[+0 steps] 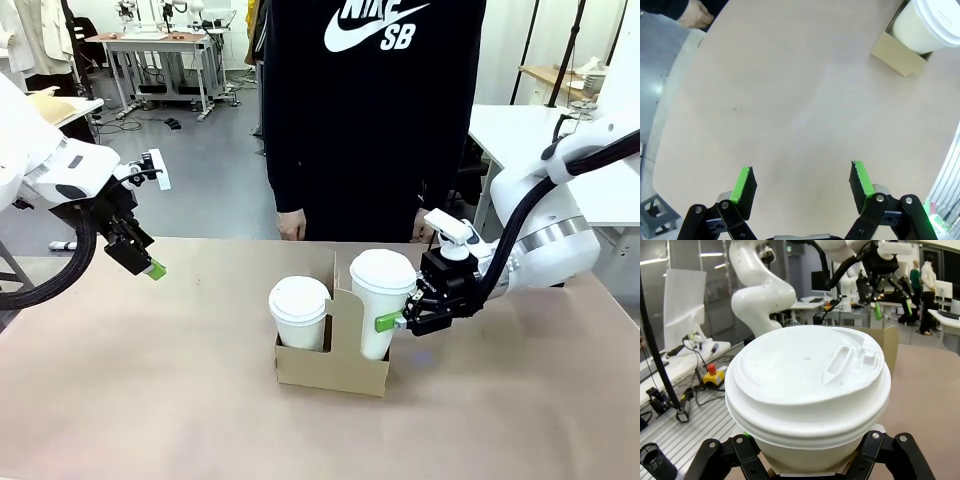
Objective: Pour a drink into a cup and package it in a carrier.
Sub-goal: Insert the held 600 ml Paper Cup into the Cup Carrier.
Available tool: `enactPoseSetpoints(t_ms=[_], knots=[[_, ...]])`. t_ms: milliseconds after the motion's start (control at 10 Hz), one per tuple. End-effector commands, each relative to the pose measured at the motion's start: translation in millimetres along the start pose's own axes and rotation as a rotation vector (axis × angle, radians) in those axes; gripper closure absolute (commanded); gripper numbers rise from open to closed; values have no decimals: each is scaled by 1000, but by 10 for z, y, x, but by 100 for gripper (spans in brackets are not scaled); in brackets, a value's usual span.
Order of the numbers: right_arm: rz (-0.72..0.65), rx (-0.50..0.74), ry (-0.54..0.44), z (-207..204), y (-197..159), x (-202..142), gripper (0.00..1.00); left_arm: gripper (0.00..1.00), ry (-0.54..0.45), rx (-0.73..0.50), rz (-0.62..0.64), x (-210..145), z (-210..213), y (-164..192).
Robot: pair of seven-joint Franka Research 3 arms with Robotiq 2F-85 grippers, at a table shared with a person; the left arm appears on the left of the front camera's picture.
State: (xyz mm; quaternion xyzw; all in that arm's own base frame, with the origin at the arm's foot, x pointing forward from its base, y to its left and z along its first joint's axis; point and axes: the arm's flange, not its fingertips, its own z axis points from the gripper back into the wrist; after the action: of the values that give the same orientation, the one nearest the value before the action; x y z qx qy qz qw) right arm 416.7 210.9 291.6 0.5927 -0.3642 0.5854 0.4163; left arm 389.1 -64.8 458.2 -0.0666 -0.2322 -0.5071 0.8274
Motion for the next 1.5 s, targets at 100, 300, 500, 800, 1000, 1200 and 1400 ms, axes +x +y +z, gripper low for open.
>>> enactPoseSetpoints(t_ms=[100, 300, 500, 800, 1000, 1200, 1400], knots=[[79, -37, 63, -54, -49, -188, 19, 6, -3, -8, 10, 0, 17, -14], [79, -56, 94, -71, -65, -289, 19, 6, -3, -8, 10, 0, 17, -14], [94, -75, 128, -57, -66, -305, 19, 6, -3, -8, 10, 0, 17, -14], [108, -76, 155, 41, 23, -188, 0, 6, -3, -8, 10, 0, 17, -14], [104, -87, 151, 150, 69, -168, 0, 6, -3, -8, 10, 0, 17, -14], [85, -100, 141, 253, 127, -158, 0, 6, -3, -8, 10, 0, 17, -14], [58, -124, 137, 419, 202, -186, 0, 6, -3, -8, 10, 0, 17, -14]])
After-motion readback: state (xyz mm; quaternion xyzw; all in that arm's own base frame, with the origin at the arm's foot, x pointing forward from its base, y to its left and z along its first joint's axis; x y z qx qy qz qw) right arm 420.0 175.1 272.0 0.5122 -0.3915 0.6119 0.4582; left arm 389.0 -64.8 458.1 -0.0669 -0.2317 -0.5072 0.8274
